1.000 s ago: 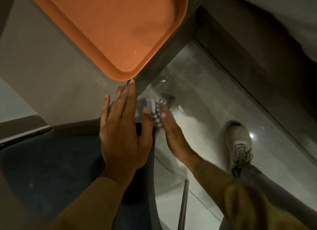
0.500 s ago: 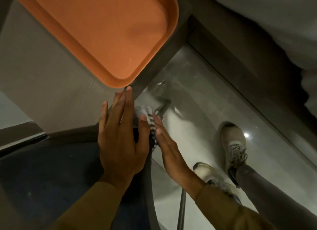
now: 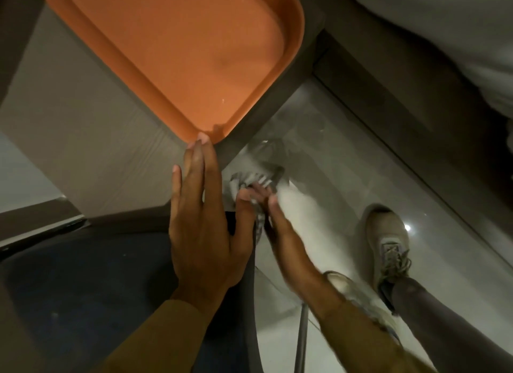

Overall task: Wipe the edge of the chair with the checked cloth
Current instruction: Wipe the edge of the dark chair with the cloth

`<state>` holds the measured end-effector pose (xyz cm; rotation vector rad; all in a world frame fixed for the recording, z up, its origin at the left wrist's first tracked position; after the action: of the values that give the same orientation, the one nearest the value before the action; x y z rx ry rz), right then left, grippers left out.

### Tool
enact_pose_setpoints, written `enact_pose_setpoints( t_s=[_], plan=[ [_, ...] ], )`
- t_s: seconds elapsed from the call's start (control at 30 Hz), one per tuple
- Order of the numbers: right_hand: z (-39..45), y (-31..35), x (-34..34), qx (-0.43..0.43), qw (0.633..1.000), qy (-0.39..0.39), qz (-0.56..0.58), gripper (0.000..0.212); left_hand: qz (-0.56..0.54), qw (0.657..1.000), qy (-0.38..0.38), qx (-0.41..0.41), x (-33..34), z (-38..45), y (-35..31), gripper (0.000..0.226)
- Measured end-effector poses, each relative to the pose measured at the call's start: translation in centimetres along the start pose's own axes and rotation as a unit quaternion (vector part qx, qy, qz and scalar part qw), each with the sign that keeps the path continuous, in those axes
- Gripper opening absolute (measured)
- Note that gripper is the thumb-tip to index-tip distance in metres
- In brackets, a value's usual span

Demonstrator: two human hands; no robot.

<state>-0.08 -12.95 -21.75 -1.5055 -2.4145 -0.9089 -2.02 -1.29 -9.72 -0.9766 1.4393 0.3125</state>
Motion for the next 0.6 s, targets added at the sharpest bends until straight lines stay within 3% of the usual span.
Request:
enact_pose_setpoints(
  t_s=[0.07,0.17,0.23,0.3,0.37,0.43,0.53,0.6],
  plan=[
    [-3.1,0.1,1.2,-0.059,0.998,0.024,0.008,0.05,0.001,1.0,-0.007,0.003,-0.1,0.2,-0.1,0.079],
    [-0.5,-0.6,1.0,-0.087,0.996,0.002,-0.028,0.05,-0.007,1.0,-0.01,0.004,-0.1,0.2,-0.1,0.081],
    [4.3,-1.8,-0.7,-0.074,0.996,-0.026,-0.036,0.077,-0.015,1.0,-0.01,0.006,-0.1,0.1,-0.2,0.08],
    [10.1,-4.4,-2.9,0.002,0.998,-0.046,-0.043,0.11,-0.012,1.0,-0.009,0.014,0.0,0.0,-0.2,0.078],
    [13.7,-6.5,-5.0,0.053,0.995,-0.076,-0.037,0.125,-0.009,1.0,-0.004,0.021,0.1,0.0,-0.2,0.077],
    [12.1,-5.7,-4.3,0.059,0.995,-0.072,-0.035,0.109,-0.01,1.0,-0.003,0.016,0.1,0.2,-0.1,0.076],
    [2.5,-1.2,-0.1,0.005,1.0,0.008,-0.016,0.063,-0.012,1.0,0.002,0.009,-0.1,0.2,-0.4,0.076],
    [-2.7,-1.5,0.9,-0.003,0.999,0.036,0.02,0.065,-0.006,1.0,0.003,0.012,-0.2,0.2,-0.5,0.075]
  ],
)
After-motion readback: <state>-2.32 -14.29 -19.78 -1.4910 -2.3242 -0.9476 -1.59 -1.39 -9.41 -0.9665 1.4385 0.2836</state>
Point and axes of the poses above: each hand's wrist, its own z-axis towards the middle knuckle, its own x-axis out of the palm, y = z × x, the point moved 6 cm from there along z, towards the middle knuckle, and after that the axes turned 3 degrees about x, right-handed, at the moved point
